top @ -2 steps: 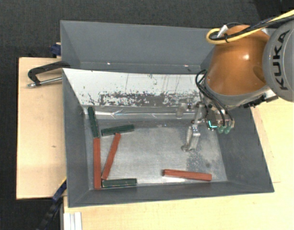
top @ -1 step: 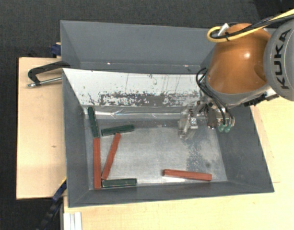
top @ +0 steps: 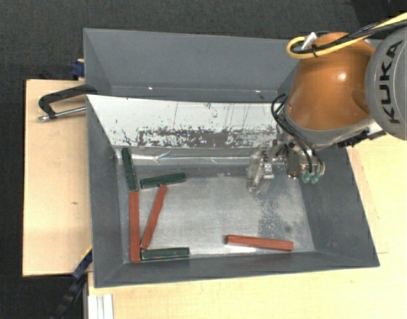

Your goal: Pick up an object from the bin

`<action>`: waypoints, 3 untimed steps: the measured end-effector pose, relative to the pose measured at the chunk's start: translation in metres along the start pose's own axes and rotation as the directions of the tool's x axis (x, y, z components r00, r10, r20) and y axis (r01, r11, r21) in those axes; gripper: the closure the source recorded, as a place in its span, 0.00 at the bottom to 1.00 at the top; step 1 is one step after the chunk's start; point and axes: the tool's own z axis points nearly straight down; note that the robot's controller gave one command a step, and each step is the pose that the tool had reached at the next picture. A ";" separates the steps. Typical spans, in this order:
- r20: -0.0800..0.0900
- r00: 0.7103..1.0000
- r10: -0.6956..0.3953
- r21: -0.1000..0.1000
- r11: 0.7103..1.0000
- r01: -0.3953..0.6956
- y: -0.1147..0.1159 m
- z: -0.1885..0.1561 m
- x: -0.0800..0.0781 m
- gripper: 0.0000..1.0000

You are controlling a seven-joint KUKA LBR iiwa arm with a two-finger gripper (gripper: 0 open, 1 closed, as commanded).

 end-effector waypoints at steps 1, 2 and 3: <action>0.004 0.997 -0.079 0.001 0.997 0.079 0.002 0.039 -0.002 1.00; -0.008 0.974 -0.228 -0.001 0.974 0.228 -0.017 0.124 0.015 0.00; -0.001 0.974 -0.228 0.000 0.974 0.228 -0.016 0.121 0.012 0.00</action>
Offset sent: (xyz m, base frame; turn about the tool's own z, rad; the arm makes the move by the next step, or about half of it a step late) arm -0.0128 -0.0166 -0.1215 -0.2311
